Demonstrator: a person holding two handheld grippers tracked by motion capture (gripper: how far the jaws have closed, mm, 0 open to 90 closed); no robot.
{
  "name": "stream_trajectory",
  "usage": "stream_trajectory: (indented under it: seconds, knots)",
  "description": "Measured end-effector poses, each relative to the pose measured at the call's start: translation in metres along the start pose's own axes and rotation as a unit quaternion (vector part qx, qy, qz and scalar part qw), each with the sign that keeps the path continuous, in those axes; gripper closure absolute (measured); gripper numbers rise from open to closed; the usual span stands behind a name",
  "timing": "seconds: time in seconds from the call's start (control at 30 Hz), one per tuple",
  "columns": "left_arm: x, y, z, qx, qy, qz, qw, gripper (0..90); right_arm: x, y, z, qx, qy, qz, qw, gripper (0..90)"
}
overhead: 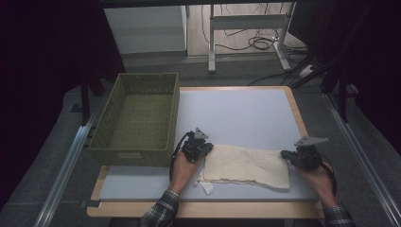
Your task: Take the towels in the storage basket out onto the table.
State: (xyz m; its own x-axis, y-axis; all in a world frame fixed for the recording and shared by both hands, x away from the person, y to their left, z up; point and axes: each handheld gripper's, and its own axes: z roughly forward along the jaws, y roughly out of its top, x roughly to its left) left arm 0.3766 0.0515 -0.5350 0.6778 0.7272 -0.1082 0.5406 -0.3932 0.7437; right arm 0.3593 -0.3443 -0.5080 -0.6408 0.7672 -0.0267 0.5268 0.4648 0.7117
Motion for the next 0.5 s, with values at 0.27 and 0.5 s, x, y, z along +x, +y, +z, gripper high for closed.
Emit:
stream_trajectory:
  seconds: [0.27, 0.5]
  knots:
    - [-0.018, -0.002, -0.025, -0.022, -0.009, 0.005, 0.9997, 86.4, -0.029, 0.031, 0.012, -0.012, -0.022, 0.007, 0.9997, 86.8]
    - [-0.006, -0.006, -0.015, -0.012, 0.018, 0.011, 0.9997, 65.4, -0.033, 0.033, 0.029, -0.006, -0.011, 0.024, 0.9996, 80.3]
